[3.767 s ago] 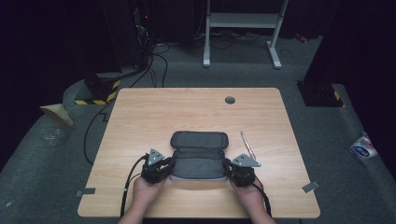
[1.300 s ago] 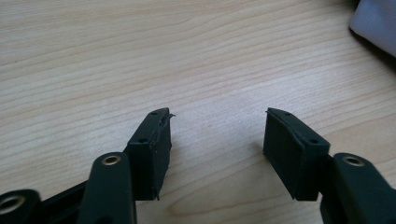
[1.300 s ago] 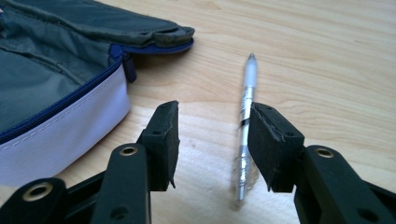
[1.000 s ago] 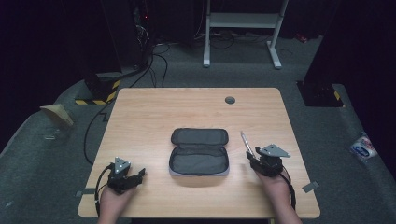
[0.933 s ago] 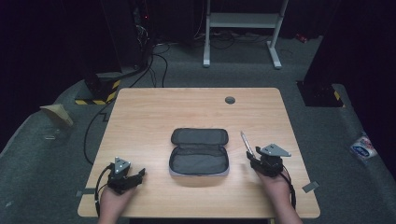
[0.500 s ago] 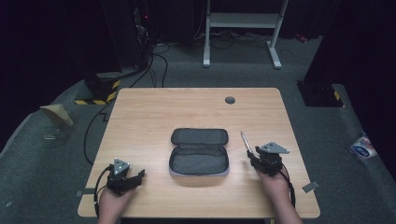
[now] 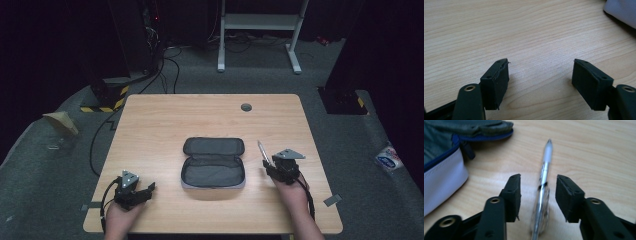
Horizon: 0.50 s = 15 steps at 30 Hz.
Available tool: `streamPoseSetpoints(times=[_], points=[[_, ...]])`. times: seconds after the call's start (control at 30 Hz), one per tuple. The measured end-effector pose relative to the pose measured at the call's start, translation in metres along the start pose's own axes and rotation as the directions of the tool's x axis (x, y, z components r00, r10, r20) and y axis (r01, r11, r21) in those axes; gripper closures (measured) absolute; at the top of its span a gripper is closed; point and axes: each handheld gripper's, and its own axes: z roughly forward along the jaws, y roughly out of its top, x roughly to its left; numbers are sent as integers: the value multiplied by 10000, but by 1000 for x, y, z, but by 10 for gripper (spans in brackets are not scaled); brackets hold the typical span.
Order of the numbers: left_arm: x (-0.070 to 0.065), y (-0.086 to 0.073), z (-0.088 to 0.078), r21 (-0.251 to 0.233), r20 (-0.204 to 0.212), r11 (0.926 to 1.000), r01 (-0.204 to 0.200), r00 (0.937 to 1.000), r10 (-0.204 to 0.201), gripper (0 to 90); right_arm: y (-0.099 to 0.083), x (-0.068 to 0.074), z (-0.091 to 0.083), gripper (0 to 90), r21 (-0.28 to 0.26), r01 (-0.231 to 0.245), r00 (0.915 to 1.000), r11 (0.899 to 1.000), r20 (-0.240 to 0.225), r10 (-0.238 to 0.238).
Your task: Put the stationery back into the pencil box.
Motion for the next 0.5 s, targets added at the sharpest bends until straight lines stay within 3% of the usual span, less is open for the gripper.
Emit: streamPoseSetpoints(times=[0.4,0.5], points=[[0,0,0,-13,-44,10000,-14,10000,14,302,9,-8,27,600,379,-180,9998,9991,112,176],[0,0,0,-16,-46,10000,-11,10000,11,302,10,-8,31,588,425,-465,9988,9980,192,457]])
